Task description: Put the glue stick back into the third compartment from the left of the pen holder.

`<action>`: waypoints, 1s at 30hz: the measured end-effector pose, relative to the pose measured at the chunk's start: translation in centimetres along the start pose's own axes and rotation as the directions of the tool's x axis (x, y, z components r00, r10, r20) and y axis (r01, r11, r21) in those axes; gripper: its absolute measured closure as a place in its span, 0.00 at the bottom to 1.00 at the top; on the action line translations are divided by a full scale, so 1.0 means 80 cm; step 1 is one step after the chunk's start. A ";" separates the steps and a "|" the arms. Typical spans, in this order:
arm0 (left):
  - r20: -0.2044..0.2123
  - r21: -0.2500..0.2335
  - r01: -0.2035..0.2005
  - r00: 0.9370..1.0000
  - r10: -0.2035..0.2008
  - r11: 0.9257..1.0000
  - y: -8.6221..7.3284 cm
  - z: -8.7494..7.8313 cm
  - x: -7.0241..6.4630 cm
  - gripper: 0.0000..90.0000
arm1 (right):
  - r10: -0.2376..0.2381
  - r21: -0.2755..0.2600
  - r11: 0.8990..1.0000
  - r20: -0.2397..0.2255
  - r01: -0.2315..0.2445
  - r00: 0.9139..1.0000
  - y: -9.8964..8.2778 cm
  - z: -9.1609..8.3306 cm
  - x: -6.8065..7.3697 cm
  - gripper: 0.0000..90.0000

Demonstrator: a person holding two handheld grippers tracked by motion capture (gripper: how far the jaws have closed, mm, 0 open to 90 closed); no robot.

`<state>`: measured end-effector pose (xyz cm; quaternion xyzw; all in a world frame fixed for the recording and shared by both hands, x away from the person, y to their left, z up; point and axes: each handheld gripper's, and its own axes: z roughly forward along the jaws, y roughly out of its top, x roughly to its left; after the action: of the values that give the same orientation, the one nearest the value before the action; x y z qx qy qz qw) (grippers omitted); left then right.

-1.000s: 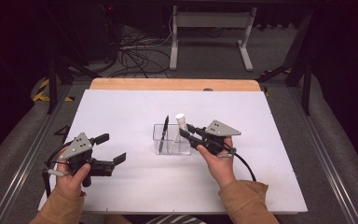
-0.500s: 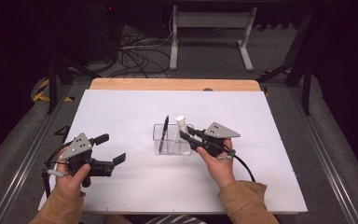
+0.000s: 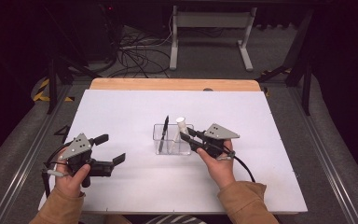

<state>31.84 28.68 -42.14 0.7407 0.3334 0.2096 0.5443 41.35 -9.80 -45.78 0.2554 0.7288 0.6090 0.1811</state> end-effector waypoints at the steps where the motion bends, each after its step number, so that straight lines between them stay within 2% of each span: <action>1: -0.002 0.000 -0.002 1.000 0.002 1.000 0.000 0.000 0.000 0.06 | 0.000 0.003 1.000 0.001 0.000 1.000 0.000 -0.001 0.000 0.78; 5: -0.004 0.001 0.002 1.000 -0.002 1.000 -0.001 -0.002 0.000 0.06 | 0.006 -0.026 1.000 0.012 -0.005 1.000 0.008 -0.009 0.001 0.61; 12: -0.010 -0.002 0.002 1.000 -0.002 1.000 -0.001 -0.005 0.001 0.06 | -0.010 -0.057 0.998 0.049 0.013 0.999 0.029 -0.034 -0.002 0.40; 17: -0.012 -0.005 0.004 1.000 -0.004 1.000 -0.002 -0.006 0.001 0.06 | -0.020 -0.058 0.998 0.061 0.023 0.998 0.043 -0.047 -0.002 0.34; 20: -0.012 -0.003 0.004 1.000 -0.004 1.000 -0.002 -0.007 0.002 0.06 | -0.053 -0.065 0.996 0.078 0.058 0.996 0.052 -0.054 0.001 0.32; 26: -0.015 -0.008 0.006 1.000 -0.006 1.000 -0.004 -0.009 0.001 0.06 | -0.080 -0.061 0.995 0.066 0.084 0.995 0.062 -0.061 0.008 0.31; 30: -0.017 -0.014 0.000 1.000 0.000 1.000 -0.004 -0.011 0.001 0.06 | -0.101 -0.040 0.994 0.063 0.104 0.993 0.067 -0.070 0.011 0.31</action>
<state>31.25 29.41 -42.15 0.7350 0.3366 0.2184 0.5466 38.24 -13.01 -39.42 0.2321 0.7219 0.6063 0.2397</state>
